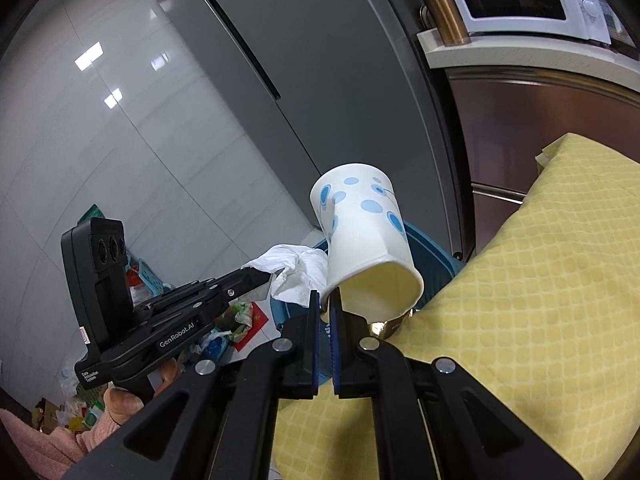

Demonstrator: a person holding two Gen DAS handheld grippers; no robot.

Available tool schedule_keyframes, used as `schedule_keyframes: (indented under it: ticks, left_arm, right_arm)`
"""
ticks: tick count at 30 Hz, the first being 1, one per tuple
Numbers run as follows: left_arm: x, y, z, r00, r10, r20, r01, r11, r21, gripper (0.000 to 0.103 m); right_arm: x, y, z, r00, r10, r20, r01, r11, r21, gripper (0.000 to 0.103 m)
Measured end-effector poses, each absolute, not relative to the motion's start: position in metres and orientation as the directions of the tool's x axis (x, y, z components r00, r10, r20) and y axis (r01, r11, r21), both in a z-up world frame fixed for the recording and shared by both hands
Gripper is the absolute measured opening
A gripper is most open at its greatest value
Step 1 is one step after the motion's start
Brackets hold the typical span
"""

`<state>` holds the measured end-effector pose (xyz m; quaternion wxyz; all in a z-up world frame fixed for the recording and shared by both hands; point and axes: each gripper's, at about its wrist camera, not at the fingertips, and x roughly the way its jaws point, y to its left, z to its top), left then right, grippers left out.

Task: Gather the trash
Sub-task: 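Carry the tissue and paper cup toward the teal bin with both tools, then open the left tool over the bin while the right tool releases the cup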

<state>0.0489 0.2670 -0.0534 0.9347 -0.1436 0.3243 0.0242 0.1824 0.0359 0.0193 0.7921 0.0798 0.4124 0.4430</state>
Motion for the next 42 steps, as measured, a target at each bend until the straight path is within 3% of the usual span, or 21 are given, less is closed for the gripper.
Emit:
schedule_keyframes:
  ticks: [23,31,38,42]
  left_arm:
    - [0.109,0.278,-0.131,0.679,-0.063,-0.731,-0.228,0.929,-0.292,0.003]
    - [0.118,0.272,-0.15,0.652,-0.08,-0.754,-0.225,0.929,-0.293,0.017]
    - [0.109,0.262,-0.133,0.682,-0.076,-0.728,-0.189,0.942,-0.276,0.021]
    - [0.098,0.25,-0.112,0.719,-0.09,-0.689,-0.138,0.953,-0.268,0.028]
  right_arm:
    - [0.225,0.098,-0.028,0.187,0.684,-0.705,-0.6,0.648,0.469,0.007]
    - [0.223,0.077,-0.033,0.2,0.699,-0.686,-0.573,0.652,0.497,0.011]
    - [0.214,0.048,-0.024,0.225,0.723,-0.653,-0.576,0.64,0.508,0.014]
    - [0.203,0.028,-0.012,0.261,0.737,-0.623,-0.592,0.632,0.5,0.023]
